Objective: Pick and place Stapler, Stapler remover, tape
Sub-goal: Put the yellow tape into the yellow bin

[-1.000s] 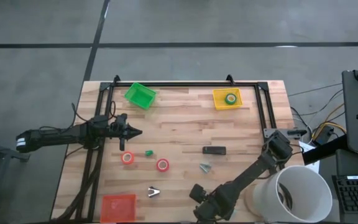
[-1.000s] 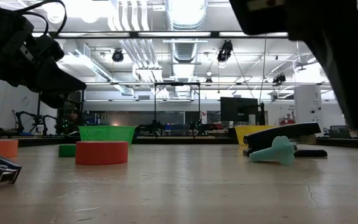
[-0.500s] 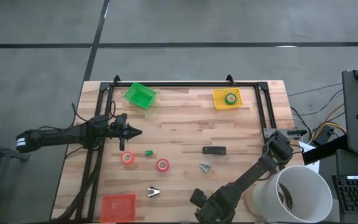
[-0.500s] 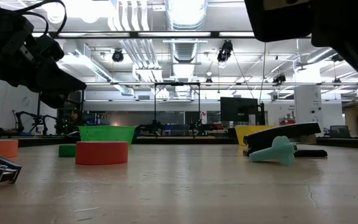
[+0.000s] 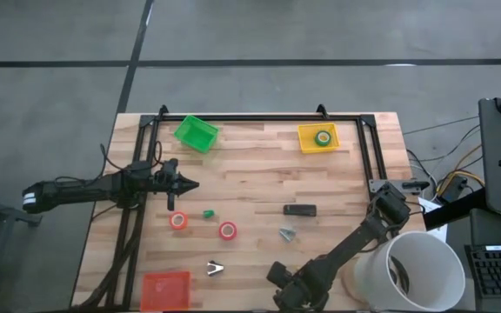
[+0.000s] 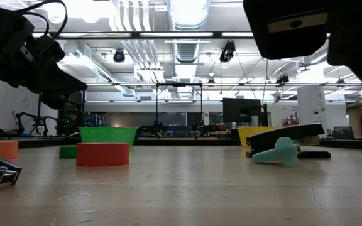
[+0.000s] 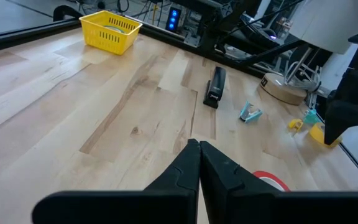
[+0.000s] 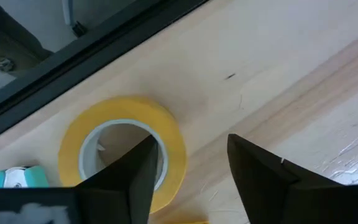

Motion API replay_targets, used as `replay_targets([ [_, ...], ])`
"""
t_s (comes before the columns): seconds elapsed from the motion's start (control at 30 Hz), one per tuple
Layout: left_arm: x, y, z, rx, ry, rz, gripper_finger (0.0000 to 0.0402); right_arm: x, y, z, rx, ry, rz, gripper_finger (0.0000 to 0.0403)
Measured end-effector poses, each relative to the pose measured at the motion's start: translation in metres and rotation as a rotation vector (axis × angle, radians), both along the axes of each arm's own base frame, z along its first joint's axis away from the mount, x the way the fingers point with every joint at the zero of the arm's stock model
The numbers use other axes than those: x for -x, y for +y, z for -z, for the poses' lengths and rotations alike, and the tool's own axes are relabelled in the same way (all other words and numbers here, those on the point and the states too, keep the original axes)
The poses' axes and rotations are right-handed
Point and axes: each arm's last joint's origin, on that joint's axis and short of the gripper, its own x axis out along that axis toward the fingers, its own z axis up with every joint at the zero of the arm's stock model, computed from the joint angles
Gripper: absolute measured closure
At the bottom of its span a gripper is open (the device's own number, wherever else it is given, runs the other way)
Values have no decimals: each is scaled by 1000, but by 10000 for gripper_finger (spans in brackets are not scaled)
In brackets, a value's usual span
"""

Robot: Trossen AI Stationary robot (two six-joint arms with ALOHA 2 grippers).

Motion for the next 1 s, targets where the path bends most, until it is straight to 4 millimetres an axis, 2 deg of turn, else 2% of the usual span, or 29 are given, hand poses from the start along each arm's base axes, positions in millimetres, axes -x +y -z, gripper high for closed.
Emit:
replay_targets([
  [0.47,0,0,0,0,0,0,390,-6,-7,0,-3,3,59,371],
  [0.63,0,0,0,0,0,0,390,-17,-17,-4,13,-31,149,375],
  [1.0,0,0,0,0,0,0,390,-41,-43,-29,-23,-40,302,370],
])
